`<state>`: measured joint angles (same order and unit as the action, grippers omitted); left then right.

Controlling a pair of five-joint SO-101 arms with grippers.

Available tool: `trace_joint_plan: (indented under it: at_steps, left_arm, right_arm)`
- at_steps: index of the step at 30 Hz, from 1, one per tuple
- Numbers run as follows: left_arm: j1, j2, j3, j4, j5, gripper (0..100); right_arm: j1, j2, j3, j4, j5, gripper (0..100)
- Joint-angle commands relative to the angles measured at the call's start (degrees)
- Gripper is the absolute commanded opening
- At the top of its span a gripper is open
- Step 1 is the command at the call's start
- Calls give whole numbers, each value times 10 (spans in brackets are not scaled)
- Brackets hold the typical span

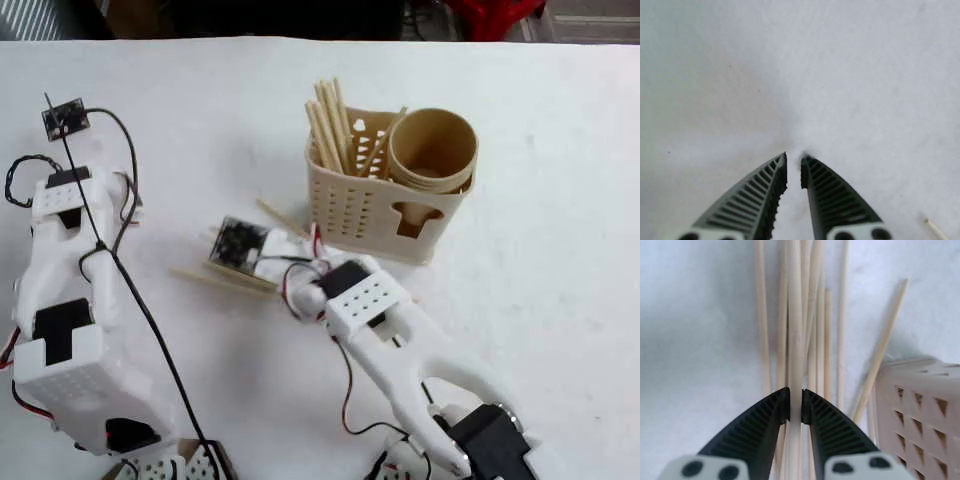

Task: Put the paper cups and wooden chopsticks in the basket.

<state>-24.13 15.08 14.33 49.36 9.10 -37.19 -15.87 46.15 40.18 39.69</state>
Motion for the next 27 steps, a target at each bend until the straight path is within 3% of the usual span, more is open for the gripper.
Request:
trace_joint_plan:
  at_steps: [1,13,17,23,27]
  left_arm:
    - [-4,-5,-4,-11,-7,72]
    - [-4,-5,-4,-11,-7,72]
    - [-4,-5,-4,-10,-7,72]
    - [-4,-5,-4,-10,-7,72]
    - [-5,-5,-4,-11,-7,72]
  right_arm:
    - [30,5,-17,-26,-5,16]
    - [-1,153,-73,-31,0,22]
    - [-3,150,-74,-27,0,25]
    - [-3,139,-76,0,0,135]
    - [0,98,-74,23,0,138]
